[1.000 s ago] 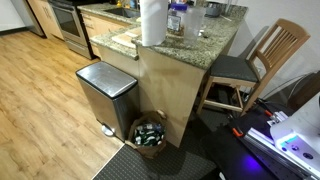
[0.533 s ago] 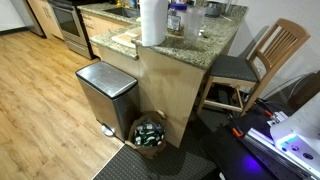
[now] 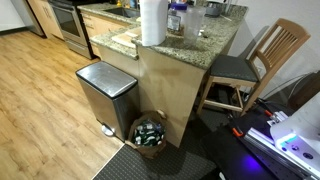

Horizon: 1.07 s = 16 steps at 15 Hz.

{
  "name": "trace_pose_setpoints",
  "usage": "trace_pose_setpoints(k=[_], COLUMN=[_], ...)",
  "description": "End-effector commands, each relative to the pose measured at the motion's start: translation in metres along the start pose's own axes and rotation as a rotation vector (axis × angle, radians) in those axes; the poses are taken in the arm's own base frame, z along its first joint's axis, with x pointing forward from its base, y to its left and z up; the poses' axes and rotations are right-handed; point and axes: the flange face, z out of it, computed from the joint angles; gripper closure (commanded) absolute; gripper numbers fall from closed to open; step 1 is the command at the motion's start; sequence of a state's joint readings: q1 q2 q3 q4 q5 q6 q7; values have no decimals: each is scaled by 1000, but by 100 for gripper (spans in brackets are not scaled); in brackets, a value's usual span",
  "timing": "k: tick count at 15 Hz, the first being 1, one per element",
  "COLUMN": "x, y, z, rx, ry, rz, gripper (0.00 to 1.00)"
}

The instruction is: Pick up the colourless cup and move it slightly to the right.

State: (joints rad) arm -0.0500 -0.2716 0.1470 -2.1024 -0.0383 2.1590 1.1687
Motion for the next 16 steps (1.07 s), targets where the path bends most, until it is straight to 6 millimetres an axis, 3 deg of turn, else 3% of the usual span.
trace_pose_setpoints(k=[1,7,8,11,13,16], x=[12,7,5,3,2,-2], y=[-7,-18,-12,-15,-13,-11], z=[27,80,67,81,87,92], rx=[29,-7,-20,-26,-37,-48], ry=[-54,-88,-77,-85,-81,-83], rz=[24,6,16,12,11,1], gripper=[0,0,0,0,26,50])
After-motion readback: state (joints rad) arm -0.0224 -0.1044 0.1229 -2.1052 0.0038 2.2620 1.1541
